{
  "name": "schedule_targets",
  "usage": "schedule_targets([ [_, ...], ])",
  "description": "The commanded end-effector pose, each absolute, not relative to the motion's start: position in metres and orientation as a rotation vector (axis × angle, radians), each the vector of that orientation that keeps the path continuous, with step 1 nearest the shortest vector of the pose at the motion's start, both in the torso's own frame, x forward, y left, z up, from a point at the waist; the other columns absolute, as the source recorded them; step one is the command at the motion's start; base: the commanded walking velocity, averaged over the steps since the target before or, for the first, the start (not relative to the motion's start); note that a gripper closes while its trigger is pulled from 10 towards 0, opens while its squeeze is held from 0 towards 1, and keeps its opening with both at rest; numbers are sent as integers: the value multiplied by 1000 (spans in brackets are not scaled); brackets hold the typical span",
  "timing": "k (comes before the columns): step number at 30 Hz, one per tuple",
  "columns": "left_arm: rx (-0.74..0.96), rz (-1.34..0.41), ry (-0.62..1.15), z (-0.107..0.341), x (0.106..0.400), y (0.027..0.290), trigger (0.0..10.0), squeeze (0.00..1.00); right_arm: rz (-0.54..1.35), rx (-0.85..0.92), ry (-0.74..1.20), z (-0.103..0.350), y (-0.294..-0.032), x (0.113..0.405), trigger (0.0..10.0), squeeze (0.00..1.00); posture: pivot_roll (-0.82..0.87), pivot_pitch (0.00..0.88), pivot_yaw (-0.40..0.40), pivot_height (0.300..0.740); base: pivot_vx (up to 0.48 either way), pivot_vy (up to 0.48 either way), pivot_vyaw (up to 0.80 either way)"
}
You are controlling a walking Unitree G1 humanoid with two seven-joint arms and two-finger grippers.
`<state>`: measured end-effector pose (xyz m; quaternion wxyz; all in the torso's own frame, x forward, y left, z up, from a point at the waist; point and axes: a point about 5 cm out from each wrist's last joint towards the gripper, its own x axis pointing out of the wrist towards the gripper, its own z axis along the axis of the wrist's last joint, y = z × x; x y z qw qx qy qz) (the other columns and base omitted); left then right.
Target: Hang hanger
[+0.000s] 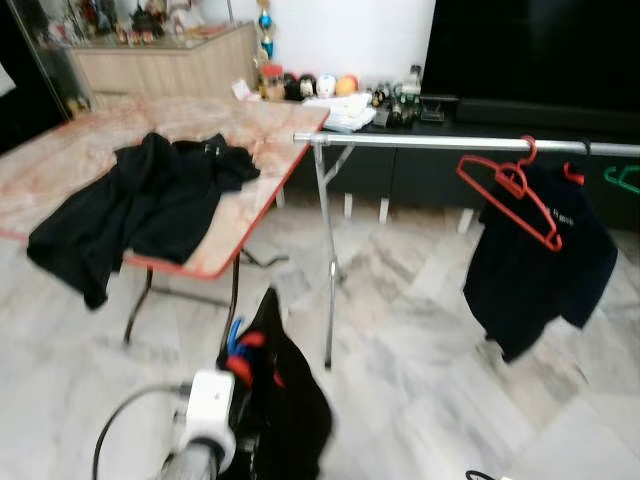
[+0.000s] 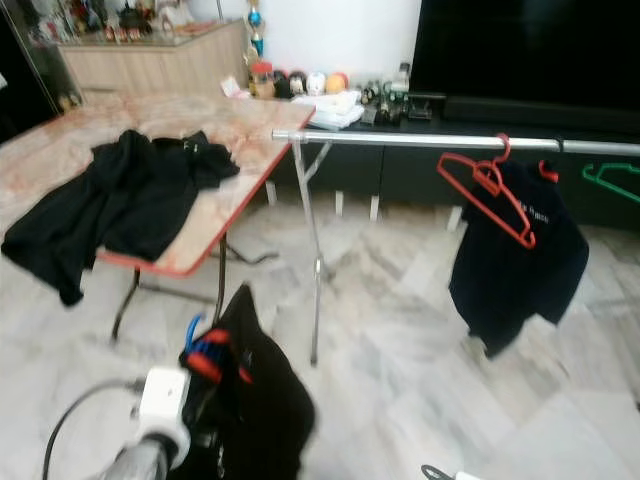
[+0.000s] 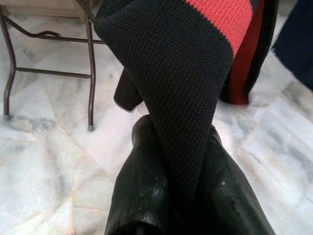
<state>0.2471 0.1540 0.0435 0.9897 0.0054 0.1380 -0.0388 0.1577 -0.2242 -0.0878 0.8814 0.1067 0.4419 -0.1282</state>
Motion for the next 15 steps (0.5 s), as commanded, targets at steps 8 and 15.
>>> schedule_targets([
  [8,14,-90,245,51,253,153,10000,0,-308,245,880,-84,-224,165,10000,0,-42,25,44,740,-348,0,-549],
  [15,37,-112,242,53,259,153,10000,0,-306,258,836,-81,-221,172,10000,0,-39,13,56,740,-299,0,-680],
])
